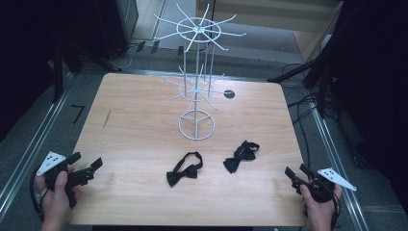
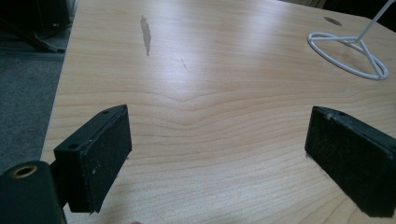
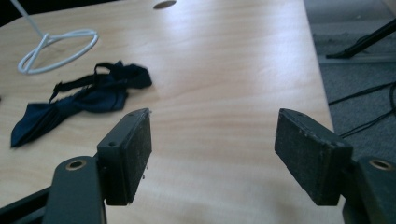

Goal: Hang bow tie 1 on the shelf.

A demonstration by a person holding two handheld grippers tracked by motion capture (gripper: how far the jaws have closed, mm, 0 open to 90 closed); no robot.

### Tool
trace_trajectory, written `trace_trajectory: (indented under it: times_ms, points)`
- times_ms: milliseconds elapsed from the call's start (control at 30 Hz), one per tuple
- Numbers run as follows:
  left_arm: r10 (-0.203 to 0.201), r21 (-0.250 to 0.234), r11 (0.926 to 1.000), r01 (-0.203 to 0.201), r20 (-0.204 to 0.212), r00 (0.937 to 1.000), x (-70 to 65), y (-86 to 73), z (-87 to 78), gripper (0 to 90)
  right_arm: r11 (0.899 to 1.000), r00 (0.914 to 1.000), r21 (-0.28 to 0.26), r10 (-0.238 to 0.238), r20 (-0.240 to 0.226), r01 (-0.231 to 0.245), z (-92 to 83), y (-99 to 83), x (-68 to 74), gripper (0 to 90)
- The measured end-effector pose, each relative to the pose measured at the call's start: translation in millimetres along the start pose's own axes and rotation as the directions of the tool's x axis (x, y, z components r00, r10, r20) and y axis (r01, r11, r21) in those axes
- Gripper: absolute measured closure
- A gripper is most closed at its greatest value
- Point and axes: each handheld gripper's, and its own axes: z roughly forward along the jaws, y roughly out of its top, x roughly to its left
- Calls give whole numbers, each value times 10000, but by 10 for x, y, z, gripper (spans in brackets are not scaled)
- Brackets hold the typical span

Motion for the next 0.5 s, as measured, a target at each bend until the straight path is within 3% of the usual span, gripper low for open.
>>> trace_trajectory:
  times_ms: [267,500]
  points:
    - [58,36,10000,-58,-71,10000,-12,-6,-5,77,9999,9989,130,10,463,-16,52,34,66,291]
    - [20,73,10000,-20,-5,10000,-11,-1,5,77,10000,9991,-88,44,419,-40,77,119,202,304]
